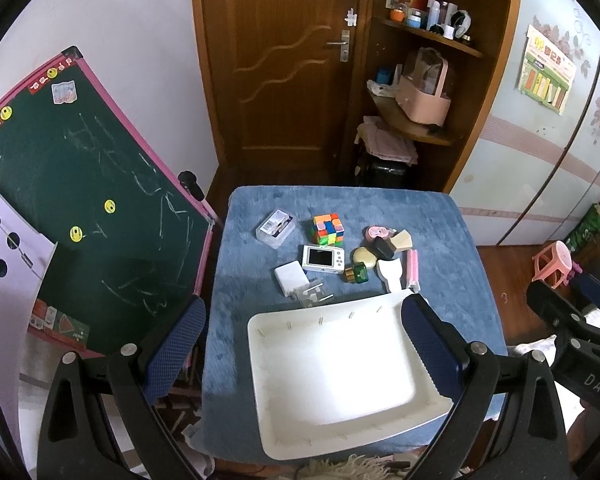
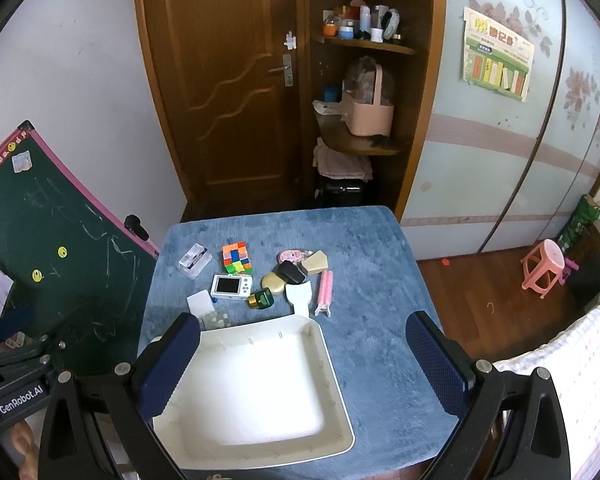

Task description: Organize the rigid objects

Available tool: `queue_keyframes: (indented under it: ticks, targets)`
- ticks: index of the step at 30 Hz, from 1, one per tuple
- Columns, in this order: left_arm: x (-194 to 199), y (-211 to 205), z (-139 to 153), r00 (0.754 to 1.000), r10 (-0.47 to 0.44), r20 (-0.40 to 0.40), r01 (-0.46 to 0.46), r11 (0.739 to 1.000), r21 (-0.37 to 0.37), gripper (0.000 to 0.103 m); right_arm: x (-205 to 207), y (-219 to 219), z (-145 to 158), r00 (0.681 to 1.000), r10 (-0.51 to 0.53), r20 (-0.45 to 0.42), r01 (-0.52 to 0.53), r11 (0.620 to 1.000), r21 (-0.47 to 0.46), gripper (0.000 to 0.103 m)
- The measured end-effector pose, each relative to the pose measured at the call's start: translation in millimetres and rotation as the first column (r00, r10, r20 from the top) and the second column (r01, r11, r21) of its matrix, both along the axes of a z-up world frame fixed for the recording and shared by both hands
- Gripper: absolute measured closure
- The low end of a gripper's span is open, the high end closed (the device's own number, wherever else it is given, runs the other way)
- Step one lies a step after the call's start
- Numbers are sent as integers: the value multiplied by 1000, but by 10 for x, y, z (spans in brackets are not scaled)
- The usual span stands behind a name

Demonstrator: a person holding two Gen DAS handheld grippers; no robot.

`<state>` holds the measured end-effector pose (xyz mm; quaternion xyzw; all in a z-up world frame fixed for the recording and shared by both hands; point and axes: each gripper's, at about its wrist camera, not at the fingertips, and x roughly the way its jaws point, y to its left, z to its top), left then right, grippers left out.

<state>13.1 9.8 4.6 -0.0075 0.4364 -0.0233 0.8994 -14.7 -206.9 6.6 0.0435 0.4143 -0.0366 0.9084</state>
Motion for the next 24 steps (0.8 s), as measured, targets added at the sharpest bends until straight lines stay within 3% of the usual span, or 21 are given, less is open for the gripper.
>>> queue_keyframes:
  ticks: [24]
  targets:
    - [217,134,-44,995,-101,-8,101,995,-14,4,-41,249,-51,995,-98,-15,97,995,-34,0]
